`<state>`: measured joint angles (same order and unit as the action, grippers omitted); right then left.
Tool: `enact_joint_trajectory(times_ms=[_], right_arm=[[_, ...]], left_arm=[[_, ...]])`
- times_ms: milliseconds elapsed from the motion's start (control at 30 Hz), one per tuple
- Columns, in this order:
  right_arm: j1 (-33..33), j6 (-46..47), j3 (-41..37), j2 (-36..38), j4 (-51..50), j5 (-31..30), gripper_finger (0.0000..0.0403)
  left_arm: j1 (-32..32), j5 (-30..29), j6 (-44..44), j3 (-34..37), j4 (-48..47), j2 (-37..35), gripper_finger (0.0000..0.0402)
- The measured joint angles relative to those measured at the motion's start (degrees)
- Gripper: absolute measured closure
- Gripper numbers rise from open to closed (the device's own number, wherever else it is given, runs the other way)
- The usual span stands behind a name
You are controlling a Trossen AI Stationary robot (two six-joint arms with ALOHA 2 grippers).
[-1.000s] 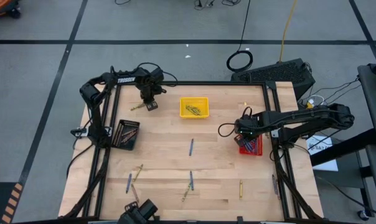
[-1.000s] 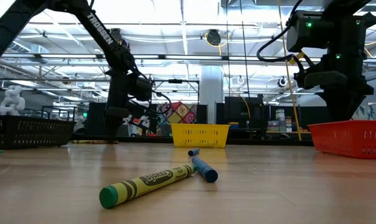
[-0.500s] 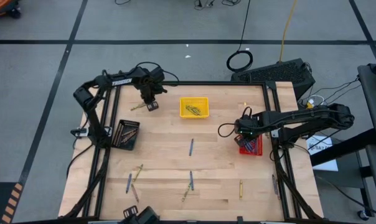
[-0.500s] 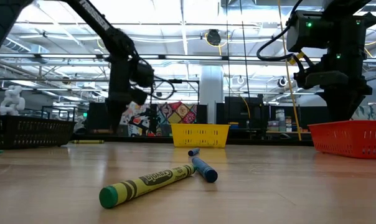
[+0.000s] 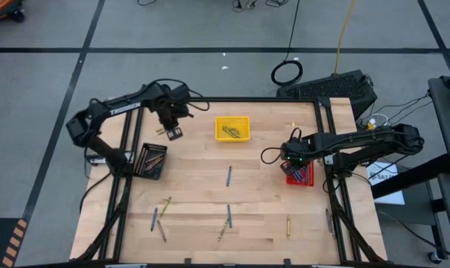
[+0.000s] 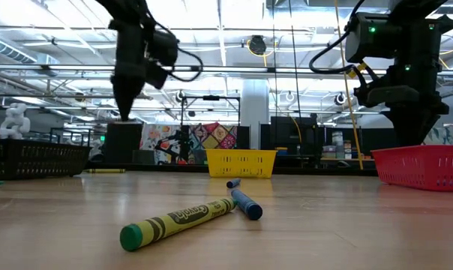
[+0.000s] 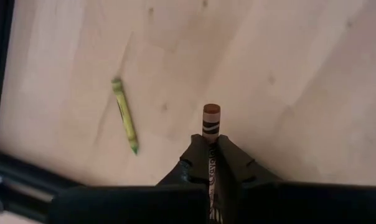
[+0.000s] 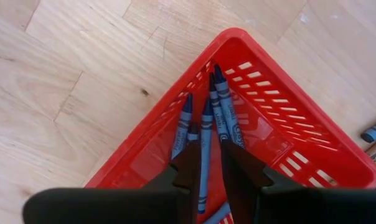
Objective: Sort crayons
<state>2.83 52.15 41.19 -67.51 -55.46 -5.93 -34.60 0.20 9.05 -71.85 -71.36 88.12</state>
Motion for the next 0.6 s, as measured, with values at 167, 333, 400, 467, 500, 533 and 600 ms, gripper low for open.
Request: enact_joint_trajectory(times_ms=[167, 333, 400, 467, 500, 533, 600], right_arm=[[0.0, 1.0, 0.0, 0.0, 0.0, 0.1, 0.0352], [0.0, 1.1, 0.0, 0.0, 0.8, 0.0, 0.0352], [0.0, 1.1, 0.0, 0.0, 2.1, 0.0, 0.0352], [0.0, 1.0, 0.0, 0.0, 3.7, 0.1, 0.0352], [0.0, 0.7, 0.0, 0.0, 4.4, 0.1, 0.0352], [0.0, 0.5, 0.0, 0.0, 5.2, 0.2, 0.0352], [0.0, -0.1, 0.0, 0.0, 6.4, 0.2, 0.0352]], left_arm=[[3.3, 0.1, -3.7, 0.2, -5.9, -4.5, 0.0402], [6.4, 0.0, -7.6, 2.4, -7.4, -9.5, 0.0402], [7.8, 0.1, -9.1, 3.6, -7.9, -11.6, 0.0402], [9.0, 0.1, -10.8, 5.3, -7.8, -14.0, 0.0402], [9.5, 0.1, -11.8, 6.4, -7.8, -15.0, 0.0401], [10.2, 0.1, -13.1, 7.2, -7.9, -15.8, 0.0401], [11.4, 0.1, -15.2, 9.1, -7.5, -17.7, 0.0401]])
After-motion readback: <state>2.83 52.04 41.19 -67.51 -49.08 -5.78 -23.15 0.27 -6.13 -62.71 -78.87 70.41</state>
